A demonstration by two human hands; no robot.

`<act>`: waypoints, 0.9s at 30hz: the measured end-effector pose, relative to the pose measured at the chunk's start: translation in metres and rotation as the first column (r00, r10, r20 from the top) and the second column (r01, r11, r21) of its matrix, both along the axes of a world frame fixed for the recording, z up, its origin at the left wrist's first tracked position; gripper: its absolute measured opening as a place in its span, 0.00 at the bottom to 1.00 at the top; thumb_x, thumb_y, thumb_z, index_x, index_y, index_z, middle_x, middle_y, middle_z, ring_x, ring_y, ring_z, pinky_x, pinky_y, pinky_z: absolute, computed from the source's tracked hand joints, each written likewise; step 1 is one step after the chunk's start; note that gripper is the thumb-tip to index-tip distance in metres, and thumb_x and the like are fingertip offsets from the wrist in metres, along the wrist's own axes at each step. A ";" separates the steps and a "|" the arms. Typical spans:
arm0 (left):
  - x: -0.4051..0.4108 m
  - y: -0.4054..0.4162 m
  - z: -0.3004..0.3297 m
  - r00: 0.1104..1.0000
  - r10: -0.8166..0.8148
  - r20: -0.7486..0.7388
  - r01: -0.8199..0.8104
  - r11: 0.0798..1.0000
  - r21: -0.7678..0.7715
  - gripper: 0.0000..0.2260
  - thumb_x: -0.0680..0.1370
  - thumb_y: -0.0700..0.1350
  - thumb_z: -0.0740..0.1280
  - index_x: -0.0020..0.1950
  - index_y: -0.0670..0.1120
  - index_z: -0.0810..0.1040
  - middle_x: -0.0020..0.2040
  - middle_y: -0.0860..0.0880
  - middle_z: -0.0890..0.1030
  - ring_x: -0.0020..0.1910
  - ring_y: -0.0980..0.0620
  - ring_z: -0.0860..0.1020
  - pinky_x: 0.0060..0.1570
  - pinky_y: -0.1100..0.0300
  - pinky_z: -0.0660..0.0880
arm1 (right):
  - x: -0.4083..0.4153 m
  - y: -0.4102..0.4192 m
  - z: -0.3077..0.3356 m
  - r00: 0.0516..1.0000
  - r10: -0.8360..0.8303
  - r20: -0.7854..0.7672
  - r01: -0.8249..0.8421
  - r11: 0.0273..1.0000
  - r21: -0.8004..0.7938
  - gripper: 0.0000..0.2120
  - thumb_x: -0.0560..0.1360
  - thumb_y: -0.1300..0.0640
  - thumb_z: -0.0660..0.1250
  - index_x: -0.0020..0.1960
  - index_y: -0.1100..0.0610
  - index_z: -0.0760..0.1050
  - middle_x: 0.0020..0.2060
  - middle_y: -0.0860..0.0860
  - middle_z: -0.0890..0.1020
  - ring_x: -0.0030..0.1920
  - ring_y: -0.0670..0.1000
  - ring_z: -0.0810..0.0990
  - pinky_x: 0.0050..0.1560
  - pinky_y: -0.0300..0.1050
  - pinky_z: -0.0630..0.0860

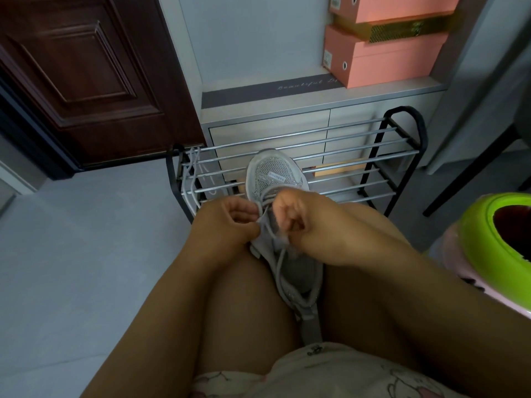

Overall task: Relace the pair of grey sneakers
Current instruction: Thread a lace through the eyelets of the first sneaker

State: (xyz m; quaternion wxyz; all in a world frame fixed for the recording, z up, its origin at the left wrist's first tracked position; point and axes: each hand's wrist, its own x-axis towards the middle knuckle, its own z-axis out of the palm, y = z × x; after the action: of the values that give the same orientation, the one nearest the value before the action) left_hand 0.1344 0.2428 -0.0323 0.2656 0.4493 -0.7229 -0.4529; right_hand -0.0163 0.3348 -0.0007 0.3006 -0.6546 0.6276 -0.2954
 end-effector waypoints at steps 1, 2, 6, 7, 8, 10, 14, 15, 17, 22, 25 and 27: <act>0.001 -0.001 0.000 1.000 0.005 -0.005 -0.005 1.000 0.011 0.11 0.69 0.32 0.72 0.44 0.48 0.82 0.38 0.51 0.84 0.36 0.60 0.81 0.36 0.72 0.76 | -0.006 0.009 0.010 0.990 0.142 -0.001 -0.141 0.984 0.111 0.15 0.70 0.70 0.65 0.40 0.50 0.69 0.33 0.43 0.79 0.30 0.38 0.75 0.30 0.32 0.71; 0.001 -0.001 0.000 1.000 0.005 -0.013 -0.004 1.000 0.030 0.11 0.69 0.32 0.72 0.44 0.48 0.82 0.39 0.51 0.84 0.35 0.61 0.81 0.36 0.72 0.76 | -0.009 0.017 0.019 0.961 0.275 -0.023 -0.264 0.939 0.219 0.14 0.70 0.67 0.68 0.40 0.49 0.70 0.34 0.41 0.80 0.30 0.36 0.76 0.32 0.33 0.73; 0.002 0.001 0.002 0.998 0.003 -0.059 0.003 0.995 0.102 0.12 0.69 0.30 0.70 0.44 0.47 0.81 0.40 0.48 0.84 0.36 0.60 0.81 0.37 0.70 0.77 | -0.013 0.027 0.026 0.954 0.267 -0.138 -0.199 0.905 0.375 0.07 0.72 0.57 0.69 0.45 0.46 0.72 0.38 0.39 0.83 0.33 0.40 0.82 0.40 0.44 0.80; 0.002 0.002 0.003 0.998 0.003 -0.069 0.004 0.994 0.109 0.12 0.69 0.30 0.71 0.45 0.45 0.81 0.40 0.48 0.84 0.36 0.59 0.81 0.38 0.70 0.77 | -0.012 0.025 0.026 0.982 0.147 -0.120 -0.095 0.929 0.357 0.06 0.72 0.54 0.68 0.46 0.45 0.73 0.39 0.43 0.84 0.32 0.43 0.83 0.37 0.45 0.81; 0.002 0.002 0.004 0.997 0.002 -0.077 0.006 0.994 0.112 0.12 0.69 0.30 0.71 0.46 0.44 0.81 0.41 0.47 0.84 0.36 0.59 0.82 0.38 0.69 0.78 | -0.008 0.018 0.026 0.992 0.043 -0.118 -0.003 0.948 0.319 0.05 0.73 0.51 0.68 0.47 0.45 0.73 0.40 0.48 0.84 0.31 0.46 0.83 0.33 0.44 0.80; 0.003 0.004 0.004 0.996 -0.002 -0.092 0.013 0.993 0.119 0.11 0.69 0.30 0.71 0.48 0.43 0.81 0.41 0.47 0.84 0.38 0.57 0.82 0.40 0.68 0.79 | 0.003 0.004 0.019 0.954 -0.052 -0.294 0.119 0.969 0.215 0.12 0.75 0.48 0.66 0.53 0.54 0.75 0.41 0.52 0.83 0.33 0.49 0.80 0.30 0.41 0.73; 0.003 0.006 0.004 0.995 -0.005 -0.104 0.016 0.994 0.107 0.12 0.69 0.30 0.72 0.47 0.45 0.81 0.42 0.48 0.84 0.39 0.56 0.83 0.40 0.68 0.79 | 0.028 -0.019 -0.013 0.847 -0.076 -0.526 0.156 0.982 0.109 0.09 0.79 0.53 0.60 0.52 0.58 0.73 0.43 0.52 0.78 0.53 0.56 0.78 0.36 0.43 0.68; 0.002 0.005 0.004 0.995 -0.005 -0.102 0.015 0.995 0.098 0.13 0.69 0.30 0.71 0.47 0.46 0.81 0.42 0.48 0.84 0.39 0.56 0.83 0.40 0.68 0.78 | 0.031 -0.020 -0.018 0.834 -0.050 -0.550 0.148 0.980 0.135 0.09 0.79 0.55 0.58 0.55 0.59 0.73 0.49 0.54 0.78 0.56 0.55 0.77 0.44 0.44 0.69; 0.003 0.004 0.002 0.995 -0.002 -0.097 0.010 0.996 0.084 0.13 0.70 0.30 0.70 0.46 0.47 0.81 0.42 0.48 0.84 0.39 0.56 0.83 0.40 0.68 0.78 | 0.031 -0.023 -0.023 0.816 -0.077 -0.573 0.165 0.981 0.104 0.08 0.79 0.59 0.58 0.53 0.59 0.74 0.49 0.57 0.78 0.55 0.57 0.78 0.49 0.47 0.71; 0.004 0.003 0.000 0.998 -0.022 -0.064 0.025 0.998 0.053 0.12 0.69 0.31 0.72 0.46 0.46 0.81 0.40 0.50 0.85 0.39 0.57 0.83 0.40 0.69 0.78 | 0.011 -0.005 0.010 0.866 0.225 -0.446 -0.126 0.962 0.241 0.09 0.74 0.53 0.66 0.54 0.50 0.80 0.46 0.43 0.81 0.47 0.40 0.79 0.43 0.29 0.67; 0.006 0.001 0.000 0.994 -0.024 -0.103 0.032 0.997 0.077 0.12 0.69 0.31 0.72 0.49 0.44 0.80 0.40 0.49 0.85 0.38 0.57 0.83 0.38 0.70 0.77 | 0.008 0.021 0.030 0.819 0.572 -0.046 -0.509 0.761 0.403 0.08 0.73 0.54 0.70 0.52 0.51 0.81 0.37 0.40 0.82 0.35 0.32 0.76 0.37 0.23 0.68; 0.006 0.000 0.000 0.992 -0.023 -0.124 0.033 0.996 0.084 0.13 0.69 0.32 0.73 0.50 0.44 0.78 0.40 0.49 0.85 0.38 0.57 0.83 0.37 0.71 0.76 | 0.008 0.024 0.027 0.765 0.641 0.065 -0.597 0.667 0.445 0.08 0.73 0.56 0.70 0.52 0.55 0.81 0.41 0.46 0.84 0.35 0.35 0.77 0.39 0.29 0.72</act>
State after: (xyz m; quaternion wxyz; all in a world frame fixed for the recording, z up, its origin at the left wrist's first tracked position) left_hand 0.1408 0.2430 -0.0322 0.2836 0.4213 -0.6913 -0.5140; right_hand -0.0079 0.3592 0.0265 0.4920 -0.7563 0.4312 0.0063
